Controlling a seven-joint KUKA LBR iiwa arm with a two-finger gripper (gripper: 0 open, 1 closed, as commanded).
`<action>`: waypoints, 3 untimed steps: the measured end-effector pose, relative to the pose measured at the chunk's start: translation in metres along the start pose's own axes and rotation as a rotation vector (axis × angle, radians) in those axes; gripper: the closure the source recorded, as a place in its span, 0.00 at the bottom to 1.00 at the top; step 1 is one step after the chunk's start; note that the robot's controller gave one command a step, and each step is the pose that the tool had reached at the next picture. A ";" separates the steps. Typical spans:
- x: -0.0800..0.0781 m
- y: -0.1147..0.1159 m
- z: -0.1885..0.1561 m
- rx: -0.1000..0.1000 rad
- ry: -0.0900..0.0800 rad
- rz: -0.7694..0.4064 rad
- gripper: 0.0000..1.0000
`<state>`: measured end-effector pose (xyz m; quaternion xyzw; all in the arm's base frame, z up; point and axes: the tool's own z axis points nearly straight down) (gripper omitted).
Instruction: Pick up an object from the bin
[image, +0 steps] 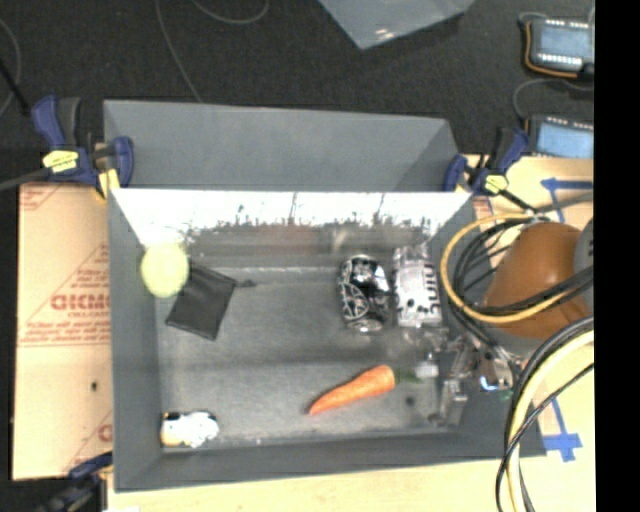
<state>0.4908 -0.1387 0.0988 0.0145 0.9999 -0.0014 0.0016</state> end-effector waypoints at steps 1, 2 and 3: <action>0.000 0.013 0.015 0.000 -0.001 -0.130 0.00; 0.014 0.075 0.021 0.000 -0.002 0.068 1.00; 0.014 0.075 0.021 0.001 -0.002 0.067 1.00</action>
Offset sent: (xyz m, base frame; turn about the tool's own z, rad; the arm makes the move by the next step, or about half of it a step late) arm -0.0120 0.0758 -0.0213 0.0717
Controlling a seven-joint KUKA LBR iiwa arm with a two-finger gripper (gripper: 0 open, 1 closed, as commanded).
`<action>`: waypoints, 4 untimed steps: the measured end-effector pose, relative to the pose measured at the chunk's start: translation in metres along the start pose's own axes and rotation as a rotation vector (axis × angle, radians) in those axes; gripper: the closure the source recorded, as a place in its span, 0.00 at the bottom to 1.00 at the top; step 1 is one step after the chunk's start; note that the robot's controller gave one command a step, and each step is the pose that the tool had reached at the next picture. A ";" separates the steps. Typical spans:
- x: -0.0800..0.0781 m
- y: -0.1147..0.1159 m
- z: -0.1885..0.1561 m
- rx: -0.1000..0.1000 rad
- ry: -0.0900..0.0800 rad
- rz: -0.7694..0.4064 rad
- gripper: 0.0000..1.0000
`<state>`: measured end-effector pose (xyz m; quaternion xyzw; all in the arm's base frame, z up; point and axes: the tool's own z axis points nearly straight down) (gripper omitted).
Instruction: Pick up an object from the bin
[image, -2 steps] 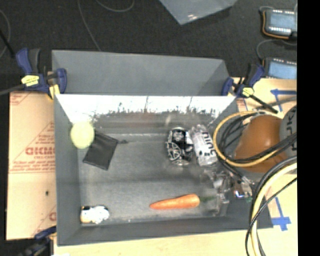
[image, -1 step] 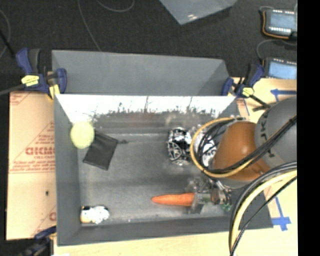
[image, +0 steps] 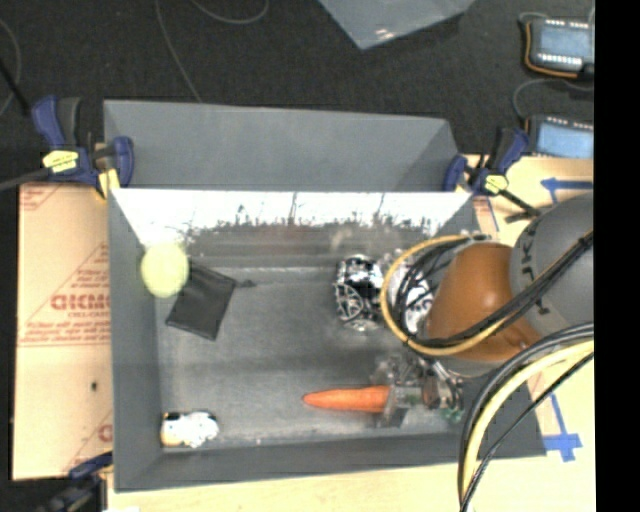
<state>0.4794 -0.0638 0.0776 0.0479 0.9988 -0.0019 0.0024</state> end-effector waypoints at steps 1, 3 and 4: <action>-0.006 -0.003 -0.122 0.001 -0.003 -0.075 1.00; -0.005 -0.002 -0.165 0.000 0.004 -0.080 1.00; -0.004 0.007 -0.227 0.001 -0.001 -0.116 1.00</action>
Offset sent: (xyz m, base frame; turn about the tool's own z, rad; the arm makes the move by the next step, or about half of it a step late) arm 0.0000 0.0000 0.0000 0.0000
